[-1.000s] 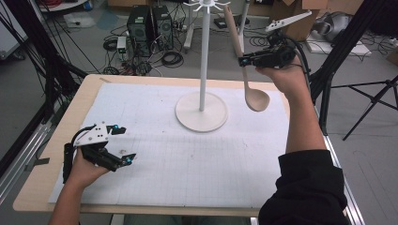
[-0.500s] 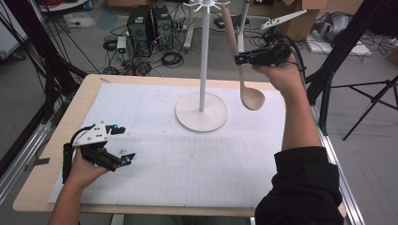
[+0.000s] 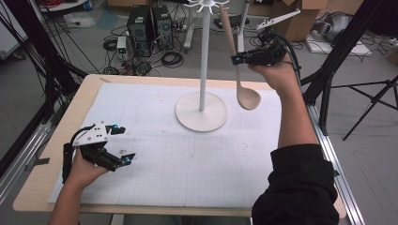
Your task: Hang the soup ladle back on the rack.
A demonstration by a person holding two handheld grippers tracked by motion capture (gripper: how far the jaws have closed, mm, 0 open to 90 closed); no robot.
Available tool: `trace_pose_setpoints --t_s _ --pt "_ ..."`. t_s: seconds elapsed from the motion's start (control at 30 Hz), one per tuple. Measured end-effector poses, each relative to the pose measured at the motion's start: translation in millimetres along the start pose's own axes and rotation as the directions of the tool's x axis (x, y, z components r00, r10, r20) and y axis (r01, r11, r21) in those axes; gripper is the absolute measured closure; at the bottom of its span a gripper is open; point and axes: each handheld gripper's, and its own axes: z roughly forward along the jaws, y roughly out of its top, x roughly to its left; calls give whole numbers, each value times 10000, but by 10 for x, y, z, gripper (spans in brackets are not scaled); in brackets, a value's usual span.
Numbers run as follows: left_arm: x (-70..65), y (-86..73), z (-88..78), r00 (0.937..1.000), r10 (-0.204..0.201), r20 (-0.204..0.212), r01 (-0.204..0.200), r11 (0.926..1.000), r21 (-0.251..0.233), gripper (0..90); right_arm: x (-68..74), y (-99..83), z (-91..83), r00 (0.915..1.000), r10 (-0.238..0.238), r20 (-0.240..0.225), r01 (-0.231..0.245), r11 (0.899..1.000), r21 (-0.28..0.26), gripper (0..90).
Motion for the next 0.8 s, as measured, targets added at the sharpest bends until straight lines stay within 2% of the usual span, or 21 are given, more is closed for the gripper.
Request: trace_pose_setpoints --t_s 0.3,0.5,0.7,0.8 --pt "7 -3 -14 10000 -3 -15 3 10000 -9 17 14 1 57 9999 -41 101 38 9996 287 749" --pt "6 1 -22 10000 20 -22 -20 10000 -22 17 22 -6 4 9998 26 195 -29 9999 159 639" --pt "2 7 -23 10000 31 -32 -31 10000 -48 17 22 -49 -93 9993 221 290 -216 9996 -176 562" --pt "1 9 -23 10000 38 -36 -38 10000 -50 17 42 -73 -132 9994 161 314 -155 9997 -187 539"
